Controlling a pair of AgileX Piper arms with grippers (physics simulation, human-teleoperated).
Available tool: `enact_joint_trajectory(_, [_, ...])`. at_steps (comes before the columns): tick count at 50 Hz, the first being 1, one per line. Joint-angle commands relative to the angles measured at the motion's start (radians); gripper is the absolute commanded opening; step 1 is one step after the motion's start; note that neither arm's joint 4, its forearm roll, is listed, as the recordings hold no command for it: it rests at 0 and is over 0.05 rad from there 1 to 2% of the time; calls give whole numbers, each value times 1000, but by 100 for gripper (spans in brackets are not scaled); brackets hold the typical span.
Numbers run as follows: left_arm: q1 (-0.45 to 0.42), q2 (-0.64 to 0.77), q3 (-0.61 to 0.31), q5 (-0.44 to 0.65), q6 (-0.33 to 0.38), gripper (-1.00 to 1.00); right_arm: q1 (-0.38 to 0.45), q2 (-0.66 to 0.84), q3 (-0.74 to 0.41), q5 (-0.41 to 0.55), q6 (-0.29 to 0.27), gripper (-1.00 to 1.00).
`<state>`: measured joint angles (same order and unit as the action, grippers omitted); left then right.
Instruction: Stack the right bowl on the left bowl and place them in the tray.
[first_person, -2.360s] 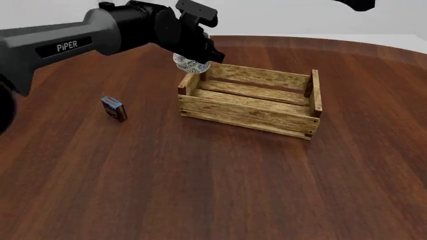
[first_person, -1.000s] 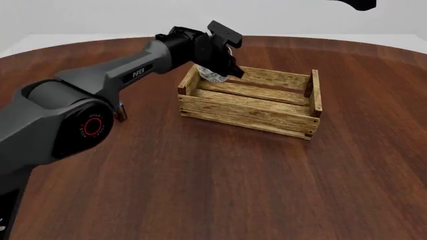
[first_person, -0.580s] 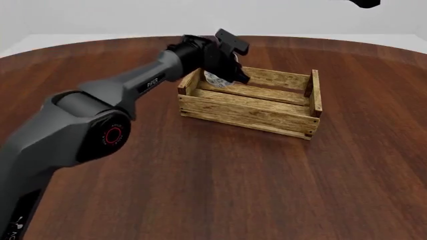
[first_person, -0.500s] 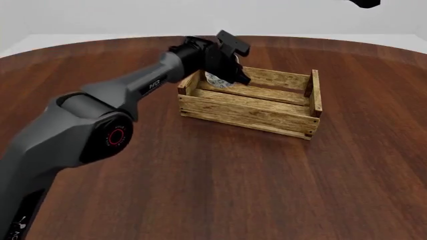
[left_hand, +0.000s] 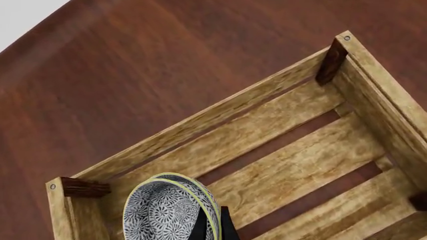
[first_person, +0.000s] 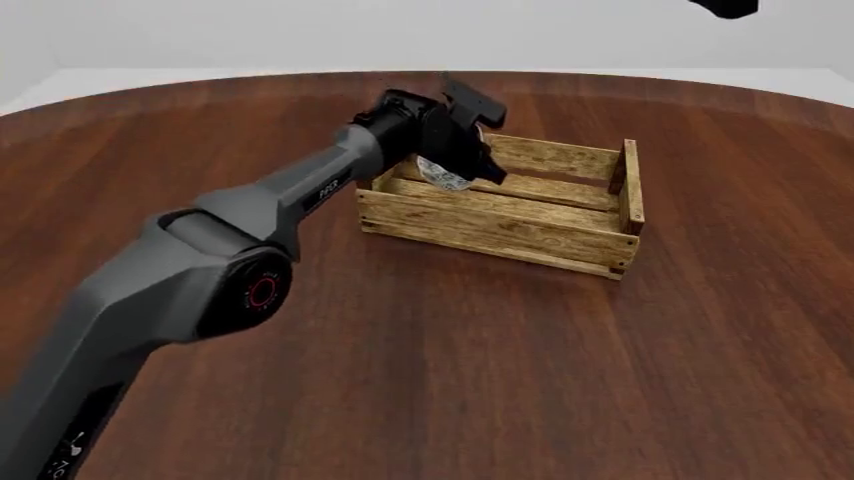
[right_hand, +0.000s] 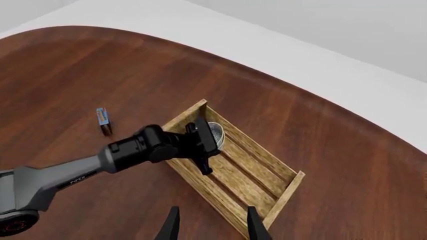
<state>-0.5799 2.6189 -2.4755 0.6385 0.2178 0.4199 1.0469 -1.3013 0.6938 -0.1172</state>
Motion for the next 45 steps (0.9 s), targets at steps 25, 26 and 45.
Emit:
enact_joint_trajectory(25, [-13, 118, -219, 112, -1, -100, 5, -47, 39, -22, 14, 100])
enact_joint_trajectory(26, [-13, 123, -229, 117, -3, -100, 5, -47, 39, -22, 14, 100])
enact_joint_trajectory(45, [-17, 89, -157, 85, 3, 100, 8, -41, 49, -31, 11, 100])
